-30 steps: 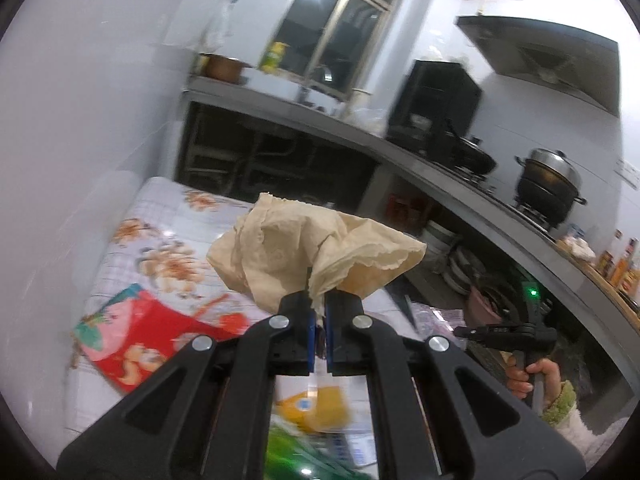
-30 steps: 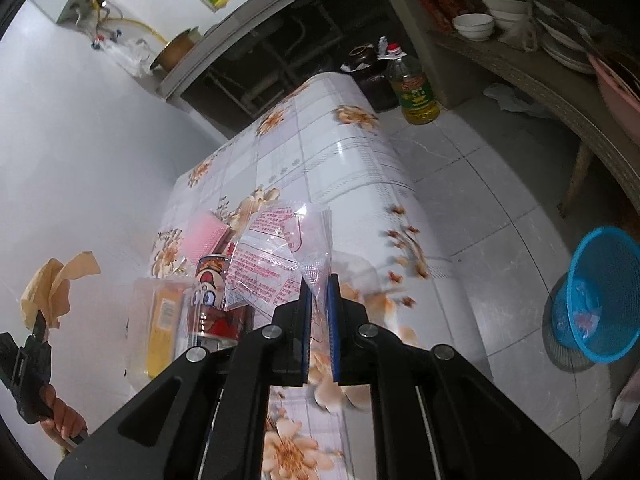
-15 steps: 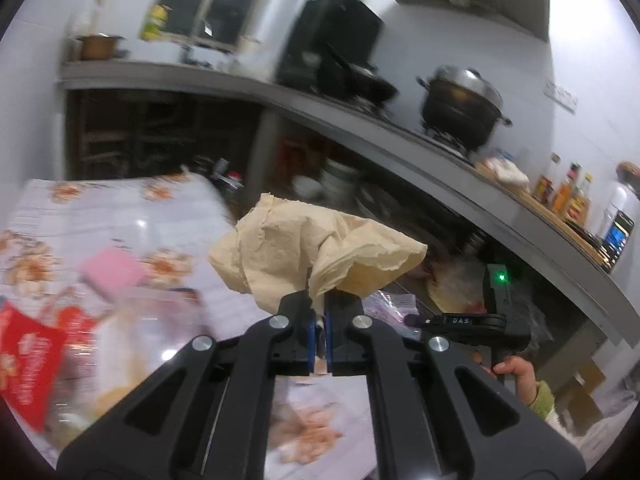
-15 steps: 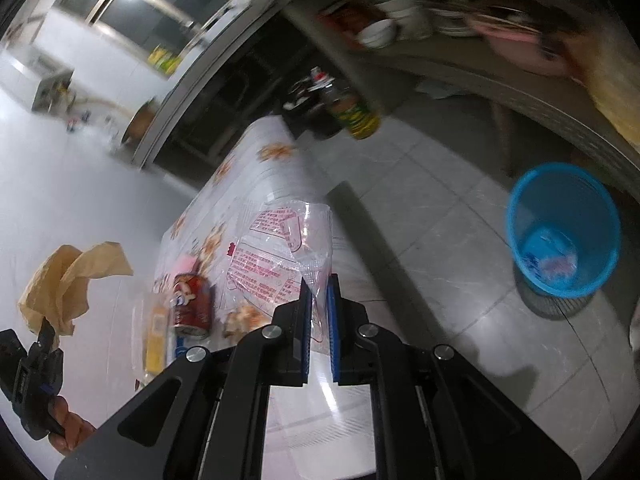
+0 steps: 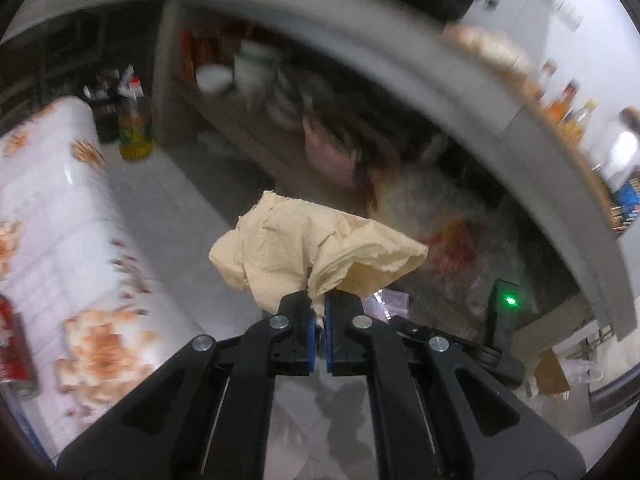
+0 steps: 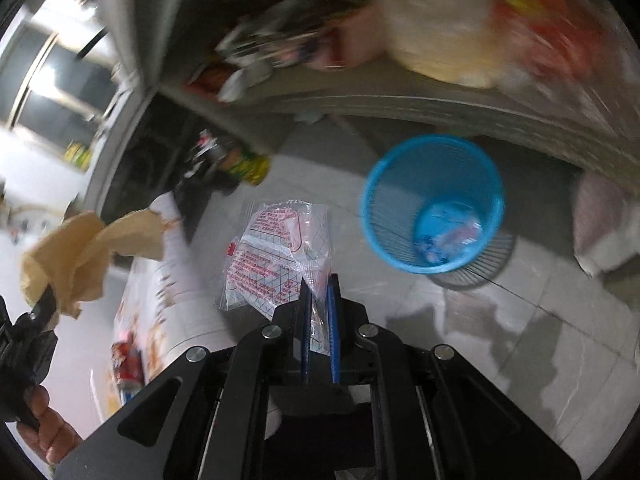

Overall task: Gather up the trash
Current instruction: 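Carry the tan paper and clear bag in both tools to the blue wastebasket, then open both tools over the wastebasket to drop the paper and bag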

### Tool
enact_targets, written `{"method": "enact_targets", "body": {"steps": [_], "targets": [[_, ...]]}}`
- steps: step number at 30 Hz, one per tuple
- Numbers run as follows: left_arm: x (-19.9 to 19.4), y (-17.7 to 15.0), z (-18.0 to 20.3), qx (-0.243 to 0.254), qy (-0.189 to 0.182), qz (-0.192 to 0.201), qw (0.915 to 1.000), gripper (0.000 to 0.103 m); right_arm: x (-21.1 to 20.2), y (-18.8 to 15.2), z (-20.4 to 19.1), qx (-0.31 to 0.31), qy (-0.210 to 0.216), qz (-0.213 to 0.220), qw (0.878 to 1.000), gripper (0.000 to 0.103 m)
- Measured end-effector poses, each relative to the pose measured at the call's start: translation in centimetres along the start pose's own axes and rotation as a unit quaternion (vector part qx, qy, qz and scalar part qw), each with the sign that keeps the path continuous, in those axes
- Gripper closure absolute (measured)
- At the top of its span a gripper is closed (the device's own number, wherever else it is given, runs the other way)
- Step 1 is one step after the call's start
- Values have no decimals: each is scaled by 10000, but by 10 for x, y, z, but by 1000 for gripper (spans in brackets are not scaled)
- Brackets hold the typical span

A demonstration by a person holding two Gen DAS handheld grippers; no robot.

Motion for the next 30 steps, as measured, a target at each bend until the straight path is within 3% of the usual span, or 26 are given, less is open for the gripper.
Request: {"method": "enact_targets", "body": {"steps": [6, 11, 18, 20, 22, 23, 24, 25, 30], "targets": [[108, -1, 27, -39, -8, -1071, 9942, 101, 21, 8, 64, 678, -410, 124, 9968, 95], [189, -6, 37, -75, 109, -1809, 9834, 101, 48, 14, 103, 1063, -705, 82, 9918, 95], [270, -7, 42, -173, 164, -2342, 9719, 101, 93, 31, 131, 1316, -1087, 70, 9853, 94], [290, -5, 43, -119, 211, -2408, 9703, 99, 109, 40, 138, 1384, -1209, 84, 9829, 89], [306, -3, 43, -126, 260, -2468, 9686, 79, 122, 47, 143, 1416, -1260, 84, 9818, 83], [316, -3, 37, -188, 411, -2531, 9664, 58, 132, 50, 147, 1420, -1316, 73, 9810, 73], [322, -3, 32, -256, 505, -2526, 9659, 52, 142, 53, 152, 1400, -1375, 27, 9806, 68], [327, -3, 26, -361, 561, -2498, 9660, 52, 148, 52, 156, 1376, -1422, -36, 9802, 63], [328, -10, 16, -654, 430, -2587, 9628, 45, 158, 46, 173, 1519, -1547, -189, 9760, 60]]}}
Point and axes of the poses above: each gripper's, at about its wrist camera, not at the fingertips, and x roughly the way its jaws point, z to its right, y to its top, the point moved 9 cm from there along x, roughly the way its jaws point, and after that the axes turned 6 degrees about -z, right-handed, at the moved point
